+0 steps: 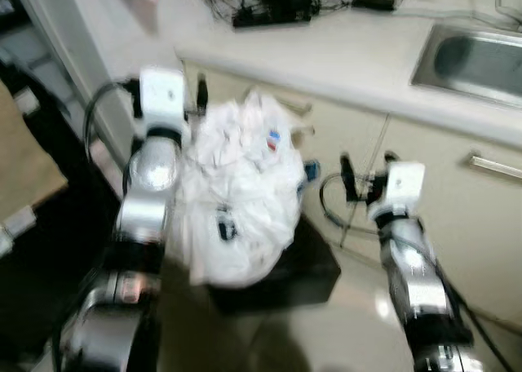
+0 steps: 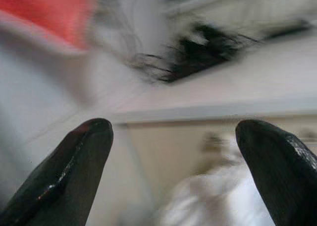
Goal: Clothes washing
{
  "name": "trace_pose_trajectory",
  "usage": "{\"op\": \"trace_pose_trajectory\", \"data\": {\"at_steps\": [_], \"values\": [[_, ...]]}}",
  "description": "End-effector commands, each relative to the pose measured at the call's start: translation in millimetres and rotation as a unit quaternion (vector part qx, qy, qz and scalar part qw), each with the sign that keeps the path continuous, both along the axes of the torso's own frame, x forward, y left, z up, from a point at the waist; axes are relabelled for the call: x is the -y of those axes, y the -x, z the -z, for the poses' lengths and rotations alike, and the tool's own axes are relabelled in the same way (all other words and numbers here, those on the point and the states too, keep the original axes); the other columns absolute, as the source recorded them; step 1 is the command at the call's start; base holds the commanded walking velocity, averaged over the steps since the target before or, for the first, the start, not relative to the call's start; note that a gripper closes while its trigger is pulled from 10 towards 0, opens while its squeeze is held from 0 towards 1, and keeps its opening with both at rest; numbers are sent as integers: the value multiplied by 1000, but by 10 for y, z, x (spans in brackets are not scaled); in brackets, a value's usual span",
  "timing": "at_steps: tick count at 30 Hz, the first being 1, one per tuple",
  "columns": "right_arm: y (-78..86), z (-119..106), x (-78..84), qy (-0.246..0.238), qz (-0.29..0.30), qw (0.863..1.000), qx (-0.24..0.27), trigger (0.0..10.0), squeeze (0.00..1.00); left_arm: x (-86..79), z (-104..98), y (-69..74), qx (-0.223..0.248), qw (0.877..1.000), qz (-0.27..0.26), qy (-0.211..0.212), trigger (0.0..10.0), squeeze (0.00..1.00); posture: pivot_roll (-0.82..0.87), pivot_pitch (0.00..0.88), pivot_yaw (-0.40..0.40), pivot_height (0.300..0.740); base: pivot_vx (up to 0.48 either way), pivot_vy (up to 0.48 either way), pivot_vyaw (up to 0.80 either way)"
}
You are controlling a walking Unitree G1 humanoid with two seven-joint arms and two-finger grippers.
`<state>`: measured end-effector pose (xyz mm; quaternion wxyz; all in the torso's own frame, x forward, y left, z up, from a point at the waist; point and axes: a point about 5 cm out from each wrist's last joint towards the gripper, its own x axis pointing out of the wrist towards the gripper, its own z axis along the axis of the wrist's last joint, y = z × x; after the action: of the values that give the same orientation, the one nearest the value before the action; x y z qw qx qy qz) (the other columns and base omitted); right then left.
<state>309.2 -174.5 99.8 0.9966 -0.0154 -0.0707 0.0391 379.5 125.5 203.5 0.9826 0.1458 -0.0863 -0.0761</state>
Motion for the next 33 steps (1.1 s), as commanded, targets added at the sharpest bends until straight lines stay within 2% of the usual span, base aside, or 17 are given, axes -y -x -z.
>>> {"op": "trace_pose_trajectory", "data": {"at_steps": [1, 3, 6, 8, 9, 10, 12, 16, 19, 23, 24, 26, 28, 31, 33], "values": [[3, -1, 33, 0, 5, 1000, -3, 10000, 0, 196, -18, -22, -8, 999, 46, -27, 10000, 0, -219, 0, 62, 726, 386, 0, 0], [8, -9, 12, 1, 1, 1000, -1, 10000, 0, 265, -16, -76, -27, 996, 75, -43, 10000, 0, -227, 0, 69, 726, 172, 0, 0], [42, -42, 11, 3, -1, 1000, 7, 10000, 0, 286, 14, -130, -78, 988, 115, -71, 10000, 0, -253, 0, 92, 726, 0, 0, 0], [71, -49, 29, 4, 1, 1000, 10, 10000, 0, 210, -9, -179, -99, 983, 113, -103, 10000, 0, -264, 0, 102, 726, 0, 0, 0], [71, -49, 29, 4, 1, 1000, 10, 10000, 0, 210, -9, -179, -99, 983, 113, -103, 10000, 0, -264, 0, 102, 726, 0, 0, 0], [97, -32, 39, 3, 3, 1000, 7, 10000, 0, 130, -76, -224, -108, 981, 112, -116, 10000, 0, -272, 0, 110, 726, 0, 0, 0], [106, -25, 38, 4, 2, 1000, 7, 10000, 0, 107, -103, -238, -109, 981, 113, -116, 10000, 0, -274, 0, 112, 726, 0, 0, 0], [146, 2, 47, -2, 7, 1000, 0, 10000, 0, 4, -368, -315, -112, 981, 120, -103, 10000, 0, -276, 0, 120, 726, 0, 0, 0], [151, -7, 38, -5, 6, 1000, -1, 10000, 0, -7, -325, -329, -144, 974, 136, -111, 10000, 0, -272, 0, 121, 726, 0, 0, 0], [141, -51, -15, -5, -7, 1000, 4, 10000, 0, -23, -134, -325, -201, 964, 149, -86, 10000, 0, -272, 0, 125, 726, 0, 0, 0], [141, -51, -15, -5, -7, 1000, 4, 10000, 0, -23, -134, -325, -201, 964, 149, -86, 10000, 0, -272, 0, 125, 726, 0, 0, 0], [157, -97, -49, -9, -23, 1000, 8, 10000, 0, -17, -67, -316, -245, 956, 162, 1, 10000, 0, -282, 0, 130, 726, 0, 0, 0], [192, -113, -45, -11, -27, 1000, 7, 10000, 0, -7, -54, -308, -268, 945, 176, 58, 10000, 0, -289, 0, 133, 726, 0, 0, 0], [209, -94, -23, -14, -24, 1000, 2, 10000, 0, -16, 6, -301, -276, 944, 170, 59, 10000, 0, -291, 0, 132, 726, 0, 0, 0], [215, -77, -23, -13, -25, 1000, -2, 10000, 0, 5, 114, -280, -290, 940, 168, 61, 10000, 0, -291, 0, 132, 726, 0, 0, 0]]}}
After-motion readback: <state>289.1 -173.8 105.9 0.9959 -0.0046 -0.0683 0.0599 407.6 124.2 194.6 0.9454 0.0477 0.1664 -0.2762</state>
